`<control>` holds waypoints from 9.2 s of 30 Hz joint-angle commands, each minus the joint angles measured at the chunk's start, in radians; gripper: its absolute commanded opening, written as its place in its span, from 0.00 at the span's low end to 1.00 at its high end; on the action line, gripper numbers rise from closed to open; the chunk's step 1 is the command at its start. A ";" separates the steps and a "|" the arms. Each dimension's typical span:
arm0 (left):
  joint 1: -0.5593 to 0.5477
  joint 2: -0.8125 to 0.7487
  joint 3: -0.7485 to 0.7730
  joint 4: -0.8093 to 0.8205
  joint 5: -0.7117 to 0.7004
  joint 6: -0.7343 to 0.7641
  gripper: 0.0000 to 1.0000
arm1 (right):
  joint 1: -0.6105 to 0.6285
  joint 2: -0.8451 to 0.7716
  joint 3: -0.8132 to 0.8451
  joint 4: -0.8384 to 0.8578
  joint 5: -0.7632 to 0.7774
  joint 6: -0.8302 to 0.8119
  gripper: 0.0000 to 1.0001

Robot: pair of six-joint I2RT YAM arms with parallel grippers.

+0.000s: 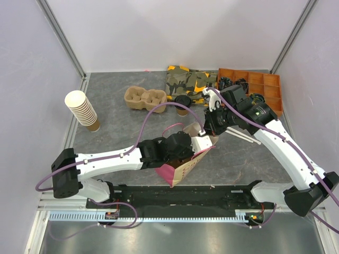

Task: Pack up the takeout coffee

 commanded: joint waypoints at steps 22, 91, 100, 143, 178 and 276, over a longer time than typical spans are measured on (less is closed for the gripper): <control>0.009 0.120 -0.080 0.081 -0.137 -0.291 0.02 | -0.011 -0.019 0.004 0.013 0.000 0.026 0.00; 0.221 -0.301 0.380 0.025 0.055 -0.212 0.70 | -0.011 -0.281 -0.042 0.143 0.213 -0.205 0.00; 0.638 -0.250 0.329 -0.161 0.303 -0.421 0.74 | -0.009 -0.187 0.116 -0.042 0.015 -0.488 0.00; 0.671 0.805 1.151 -0.381 0.537 0.067 1.00 | -0.009 -0.060 0.107 -0.283 0.187 -0.433 0.00; 0.654 0.908 1.091 -0.420 0.527 0.082 0.99 | -0.014 0.008 0.153 -0.309 0.184 -0.449 0.00; 0.845 -0.293 0.542 -0.350 1.078 0.034 0.48 | 0.069 -0.031 0.203 -0.044 0.132 -0.472 0.00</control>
